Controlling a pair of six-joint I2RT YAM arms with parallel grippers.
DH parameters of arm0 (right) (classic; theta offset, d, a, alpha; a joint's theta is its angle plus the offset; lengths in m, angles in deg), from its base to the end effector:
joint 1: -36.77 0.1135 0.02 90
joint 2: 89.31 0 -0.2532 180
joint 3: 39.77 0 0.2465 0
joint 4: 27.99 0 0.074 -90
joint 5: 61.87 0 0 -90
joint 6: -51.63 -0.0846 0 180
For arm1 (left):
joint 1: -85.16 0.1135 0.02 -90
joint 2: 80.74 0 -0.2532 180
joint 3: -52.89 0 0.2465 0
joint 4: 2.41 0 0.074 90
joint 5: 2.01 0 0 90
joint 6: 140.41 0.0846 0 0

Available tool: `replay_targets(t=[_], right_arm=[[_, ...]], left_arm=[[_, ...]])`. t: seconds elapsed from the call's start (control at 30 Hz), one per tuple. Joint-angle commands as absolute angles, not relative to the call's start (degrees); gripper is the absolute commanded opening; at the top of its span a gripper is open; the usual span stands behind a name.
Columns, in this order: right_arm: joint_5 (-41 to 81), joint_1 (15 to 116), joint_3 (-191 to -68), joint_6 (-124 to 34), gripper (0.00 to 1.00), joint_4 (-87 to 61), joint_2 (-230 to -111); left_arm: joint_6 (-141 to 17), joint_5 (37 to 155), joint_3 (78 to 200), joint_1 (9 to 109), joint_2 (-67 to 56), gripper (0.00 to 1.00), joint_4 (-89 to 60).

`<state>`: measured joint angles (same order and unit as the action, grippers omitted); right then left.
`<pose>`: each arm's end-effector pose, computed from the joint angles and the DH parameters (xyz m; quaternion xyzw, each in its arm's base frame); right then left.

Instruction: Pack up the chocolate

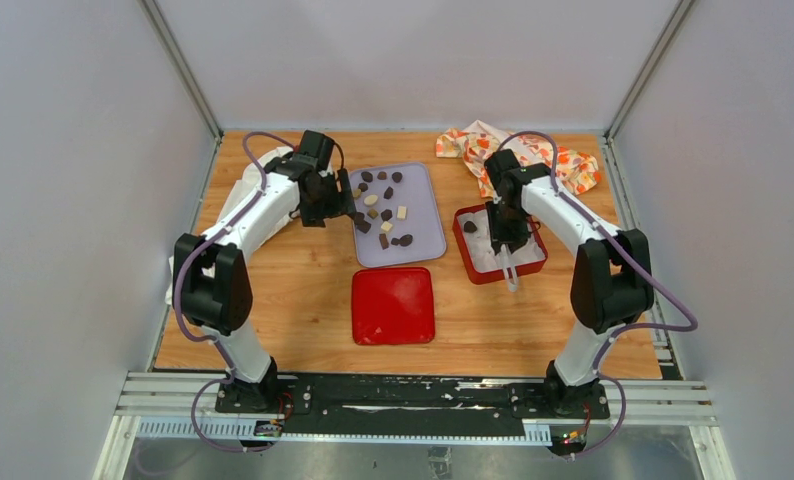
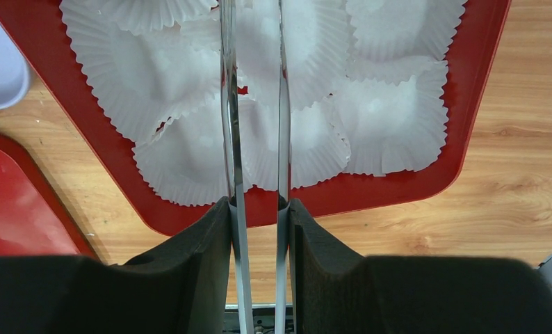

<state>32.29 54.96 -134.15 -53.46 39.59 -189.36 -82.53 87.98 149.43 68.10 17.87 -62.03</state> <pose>0.3393 0.1050 0.1868 -0.0215 0.9885 0.0073 0.1497 0.3628 -0.1113 0.2153 -0.1271 0.9613 -0.1017 0.2224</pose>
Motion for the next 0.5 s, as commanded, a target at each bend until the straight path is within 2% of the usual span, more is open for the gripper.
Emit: replay_targets(t=[0.0, 0.2, 0.4, 0.47], right_arm=[[32.7, 54.0, -135.2, -52.3, 0.21, 39.6, -189.8], [32.5, 53.9, -136.3, -52.5, 0.24, 39.0, -191.2], [32.4, 53.9, -137.2, -52.7, 0.42, 38.8, -191.4], [32.5, 53.9, -137.3, -52.5, 0.44, 39.0, -191.4]], left_arm=[[-83.1, 88.1, 148.3, 68.5, 15.2, 0.77, -62.0], [-83.2, 88.1, 147.8, 68.5, 14.8, 0.77, -62.0], [-83.2, 88.1, 147.6, 68.5, 14.4, 0.77, -62.0], [-83.2, 88.1, 147.5, 68.5, 14.3, 0.77, -62.0]])
